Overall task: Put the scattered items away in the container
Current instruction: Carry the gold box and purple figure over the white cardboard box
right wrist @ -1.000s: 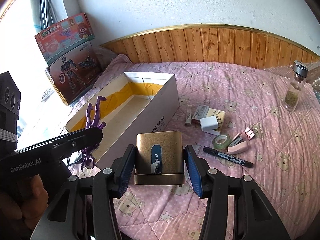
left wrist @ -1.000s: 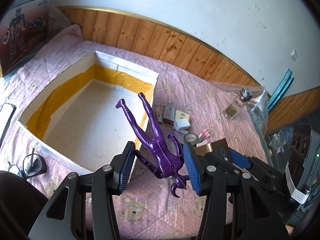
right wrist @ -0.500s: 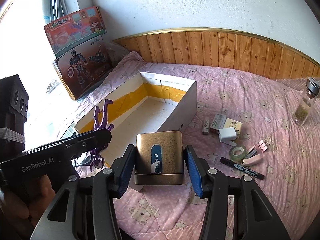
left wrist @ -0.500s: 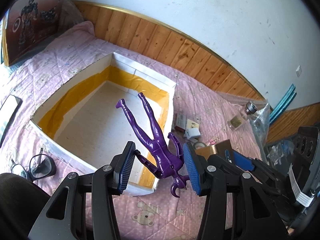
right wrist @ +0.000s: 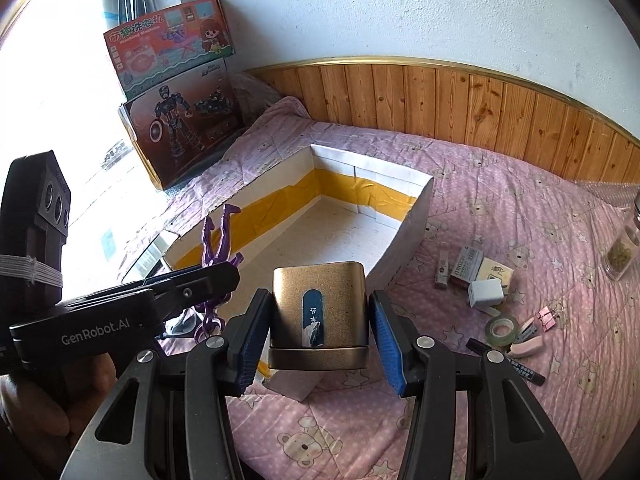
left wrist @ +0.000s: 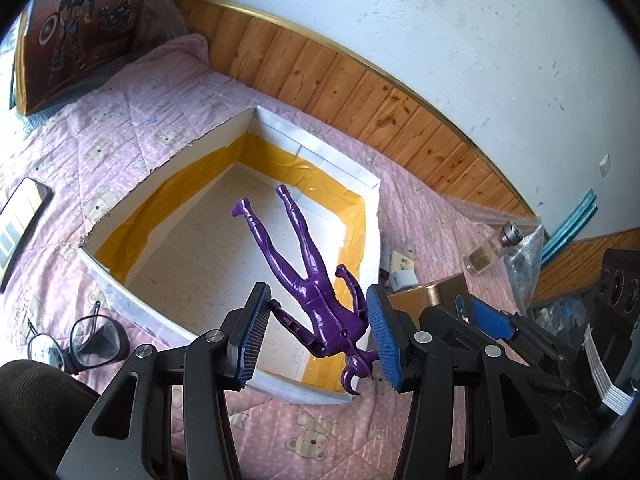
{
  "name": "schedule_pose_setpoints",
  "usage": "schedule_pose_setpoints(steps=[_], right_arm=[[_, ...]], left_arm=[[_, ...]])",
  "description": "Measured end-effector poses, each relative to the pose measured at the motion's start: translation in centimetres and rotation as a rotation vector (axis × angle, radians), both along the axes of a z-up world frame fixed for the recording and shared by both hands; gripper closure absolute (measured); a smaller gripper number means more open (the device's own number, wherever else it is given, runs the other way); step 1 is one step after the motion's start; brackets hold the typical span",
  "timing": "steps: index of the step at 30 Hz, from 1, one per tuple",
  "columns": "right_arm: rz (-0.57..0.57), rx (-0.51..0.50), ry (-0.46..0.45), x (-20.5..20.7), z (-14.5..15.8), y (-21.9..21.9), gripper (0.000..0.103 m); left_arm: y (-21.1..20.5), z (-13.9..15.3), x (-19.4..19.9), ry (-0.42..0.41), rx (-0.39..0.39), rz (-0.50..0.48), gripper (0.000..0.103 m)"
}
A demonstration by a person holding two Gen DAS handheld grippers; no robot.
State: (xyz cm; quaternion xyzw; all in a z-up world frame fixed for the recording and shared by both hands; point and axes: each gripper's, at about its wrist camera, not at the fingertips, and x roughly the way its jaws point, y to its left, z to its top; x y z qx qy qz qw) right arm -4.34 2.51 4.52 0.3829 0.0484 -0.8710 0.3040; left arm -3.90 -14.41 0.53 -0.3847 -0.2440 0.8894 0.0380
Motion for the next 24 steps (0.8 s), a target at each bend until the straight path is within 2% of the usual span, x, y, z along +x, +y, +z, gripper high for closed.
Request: schedule_pose_setpoints(steps=[24], right_arm=[[0.037,0.027,0.003,-4.9,0.3,-3.7,0.052]], left_arm=[[-3.3,0.2,-5.6,0.0,0.006,0.012,0.052]])
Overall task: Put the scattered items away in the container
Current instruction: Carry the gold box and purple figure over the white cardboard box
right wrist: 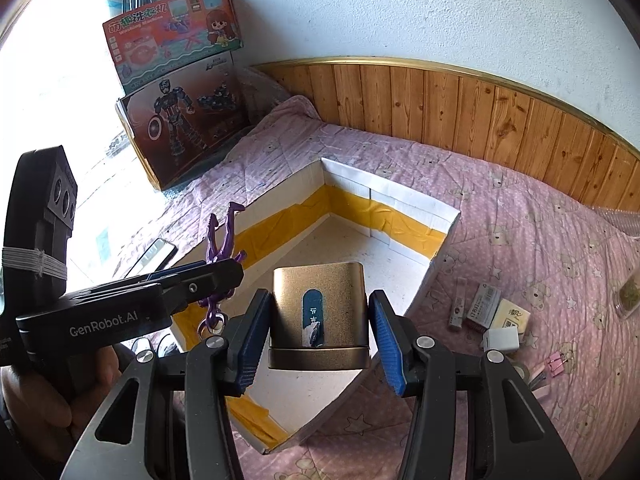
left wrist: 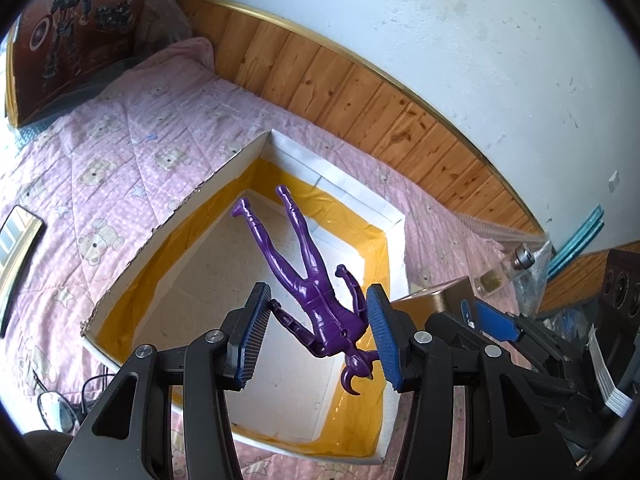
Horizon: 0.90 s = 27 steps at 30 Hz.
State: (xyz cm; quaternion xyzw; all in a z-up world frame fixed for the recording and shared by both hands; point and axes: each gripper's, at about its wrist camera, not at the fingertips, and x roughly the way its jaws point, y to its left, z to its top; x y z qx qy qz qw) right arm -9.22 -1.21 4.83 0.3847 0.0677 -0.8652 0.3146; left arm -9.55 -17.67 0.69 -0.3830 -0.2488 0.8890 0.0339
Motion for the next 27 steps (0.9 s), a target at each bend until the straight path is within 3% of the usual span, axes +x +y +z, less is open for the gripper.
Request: schedule_pose_setpoints(steps=[15,27], right_arm=[[-0.011,0.001,-0.022,-4.0,-0.5,-0.6,0.052],[-0.011,0.012,-0.032,-7.3,-1.1,-1.2,0.052]], left_arm=[[-0.5,0.3,-5.3,-0.011,0.003,-0.014,0.052],[-0.2,-0.9,-10.0,-0.067,0.026,-0.042,0.052]])
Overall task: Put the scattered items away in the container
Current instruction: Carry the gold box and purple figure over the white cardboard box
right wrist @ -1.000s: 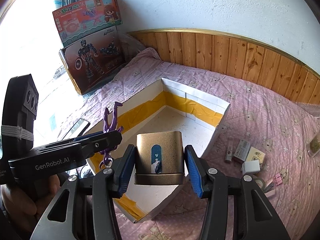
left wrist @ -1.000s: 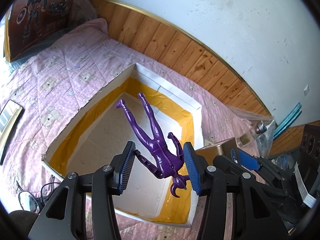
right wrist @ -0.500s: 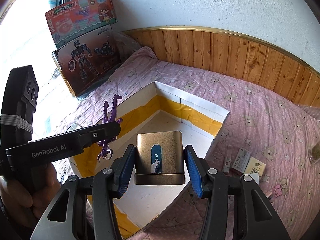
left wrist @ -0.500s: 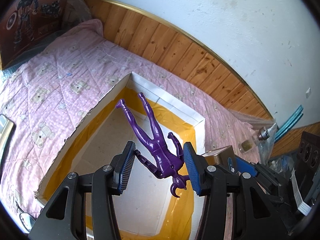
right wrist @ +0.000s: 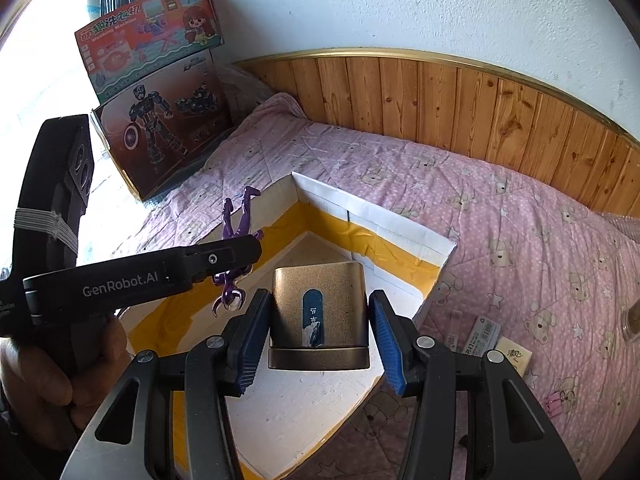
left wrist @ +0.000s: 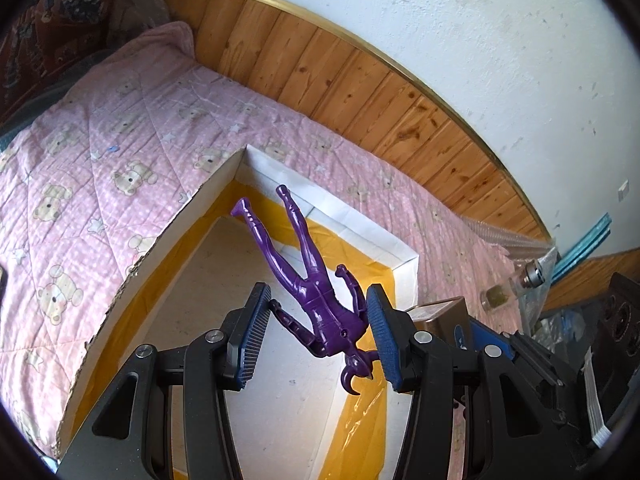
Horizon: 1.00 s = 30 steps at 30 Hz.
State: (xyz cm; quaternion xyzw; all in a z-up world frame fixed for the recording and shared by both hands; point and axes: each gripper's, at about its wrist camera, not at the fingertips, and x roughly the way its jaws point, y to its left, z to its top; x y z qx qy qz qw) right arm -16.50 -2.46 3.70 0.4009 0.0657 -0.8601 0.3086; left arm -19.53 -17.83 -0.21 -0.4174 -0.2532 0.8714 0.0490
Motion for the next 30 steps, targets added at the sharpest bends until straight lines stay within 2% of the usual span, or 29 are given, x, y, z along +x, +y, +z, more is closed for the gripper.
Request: schedule_pose_setpoints(steps=[8,21,30], right_arm=[[0.01,0.033,-0.004,-2.7,-0.9,-0.6,0.052],[0.055,0.108,-0.053,-5.8,-3.6,-2.4,0.052],[0.106,0.213,-0.058,-7.2,-5.1,-3.8,0.052]], left_arm=[[-0.5,-1.1,-2.7,-0.042,0.003,-0.001,0.052],[-0.6,-5.1,-5.0,-0.159,0.006,-0.02,0.052],[-0.3,-7.1,-5.8,-0.242,-0.048,-0.018,0.052]])
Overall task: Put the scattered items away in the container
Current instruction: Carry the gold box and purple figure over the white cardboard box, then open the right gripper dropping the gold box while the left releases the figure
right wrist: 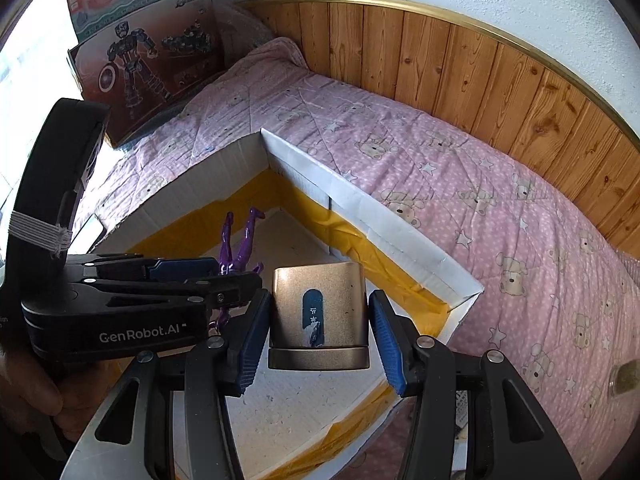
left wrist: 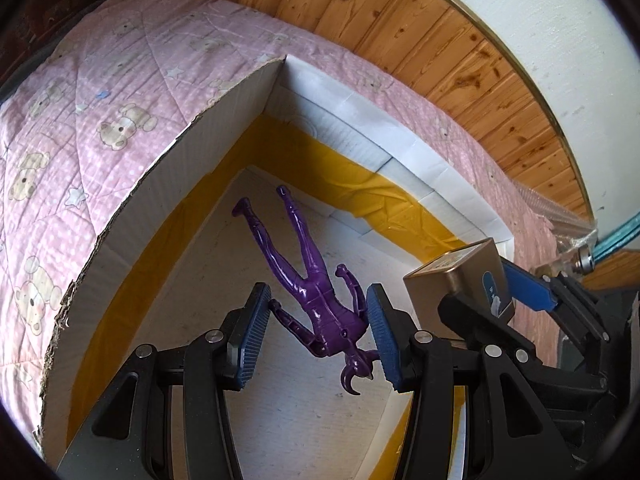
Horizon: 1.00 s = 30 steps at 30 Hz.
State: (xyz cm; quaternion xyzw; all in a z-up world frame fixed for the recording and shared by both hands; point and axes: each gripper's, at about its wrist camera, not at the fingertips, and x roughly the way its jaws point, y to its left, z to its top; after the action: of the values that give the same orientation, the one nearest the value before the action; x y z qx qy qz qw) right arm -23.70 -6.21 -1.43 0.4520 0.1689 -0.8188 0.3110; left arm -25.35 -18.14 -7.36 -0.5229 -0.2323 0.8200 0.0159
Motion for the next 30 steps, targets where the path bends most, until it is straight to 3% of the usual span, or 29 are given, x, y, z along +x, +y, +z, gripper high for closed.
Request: schedule_pose_setpoints(steps=[10,30], right_arm=[[0.059,0.112,-0.034,-1.6,-1.6,-0.7,0.052],[0.069,0.273,-0.068,-3.2,-3.7,-2.6,0.051]], left_arm=[[0.2,-0.5,-0.5,-0.03,-0.099,0.021,0.051],[0.0,-1.1,-1.2,-0.021,-0.052,0.041,0.051]])
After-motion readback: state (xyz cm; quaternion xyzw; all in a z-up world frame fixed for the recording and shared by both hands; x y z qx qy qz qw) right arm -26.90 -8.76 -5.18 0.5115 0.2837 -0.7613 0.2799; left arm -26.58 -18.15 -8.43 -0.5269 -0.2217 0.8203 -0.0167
